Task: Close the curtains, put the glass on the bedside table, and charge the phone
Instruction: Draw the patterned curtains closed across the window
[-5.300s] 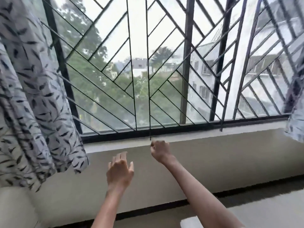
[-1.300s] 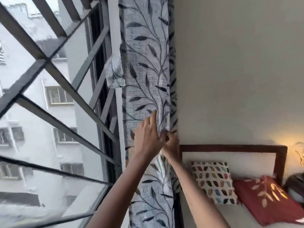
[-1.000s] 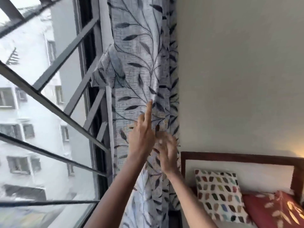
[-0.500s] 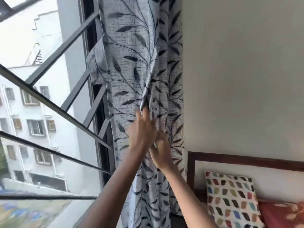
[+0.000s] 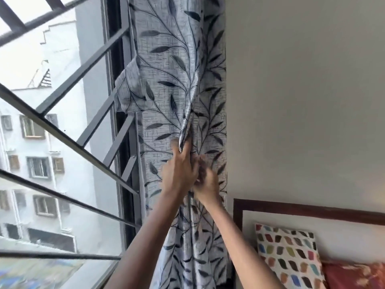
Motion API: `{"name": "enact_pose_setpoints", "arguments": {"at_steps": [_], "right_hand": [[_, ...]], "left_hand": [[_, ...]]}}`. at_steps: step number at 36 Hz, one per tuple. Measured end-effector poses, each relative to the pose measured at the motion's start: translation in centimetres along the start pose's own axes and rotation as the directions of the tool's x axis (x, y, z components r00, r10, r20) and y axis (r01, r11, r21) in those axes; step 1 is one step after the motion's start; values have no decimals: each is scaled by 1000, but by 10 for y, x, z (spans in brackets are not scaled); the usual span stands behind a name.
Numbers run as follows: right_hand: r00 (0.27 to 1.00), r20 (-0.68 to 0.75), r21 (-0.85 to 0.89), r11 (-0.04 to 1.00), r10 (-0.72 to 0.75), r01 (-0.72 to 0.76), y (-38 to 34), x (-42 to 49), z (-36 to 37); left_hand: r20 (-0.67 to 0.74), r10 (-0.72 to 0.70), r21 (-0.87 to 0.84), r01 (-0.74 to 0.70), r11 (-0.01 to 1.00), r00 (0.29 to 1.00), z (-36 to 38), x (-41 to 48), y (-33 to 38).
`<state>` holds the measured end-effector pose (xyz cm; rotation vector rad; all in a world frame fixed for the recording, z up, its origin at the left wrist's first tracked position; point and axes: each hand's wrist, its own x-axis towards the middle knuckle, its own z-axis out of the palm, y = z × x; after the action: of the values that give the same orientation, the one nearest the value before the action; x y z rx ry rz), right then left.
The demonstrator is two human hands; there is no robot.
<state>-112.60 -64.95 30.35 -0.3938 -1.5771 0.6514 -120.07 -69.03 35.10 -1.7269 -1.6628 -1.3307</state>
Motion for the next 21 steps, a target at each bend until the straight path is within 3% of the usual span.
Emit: {"name": "enact_pose_setpoints", "arguments": {"at_steps": [4, 9, 12, 14, 16, 18, 21], "right_hand": [[996, 88, -65, 998, -6, 12, -4, -4, 5], [971, 230, 185, 977, 60, -104, -8, -10, 1], [1000, -20, 10, 1000, 11, -10, -1, -4, 2], [962, -257, -256, 966, -95, 27, 9, 5, 4], [912, -399, -339, 940, -98, -47, 14, 17, 3], [905, -425, -306, 941, 2, -146, 17, 30, -1], [940, -338, -239, 961, 50, -137, 19, 49, -6]], "left_hand": [[-22, -51, 39, 52, 998, 998, -6, 2, 6], [-44, -33, 106, 37, 994, 998, -19, 2, -3], [-16, 20, 177, -17, 984, 1000, -22, -1, -13], [-10, 31, 238, -27, 971, 999, -24, -2, -20], [4, 6, 251, -7, 968, 1000, -27, -3, -28], [10, -27, 245, 23, 969, 1000, -30, -2, -36], [-1, -44, 225, 43, 973, 999, -36, -2, -43]]}}
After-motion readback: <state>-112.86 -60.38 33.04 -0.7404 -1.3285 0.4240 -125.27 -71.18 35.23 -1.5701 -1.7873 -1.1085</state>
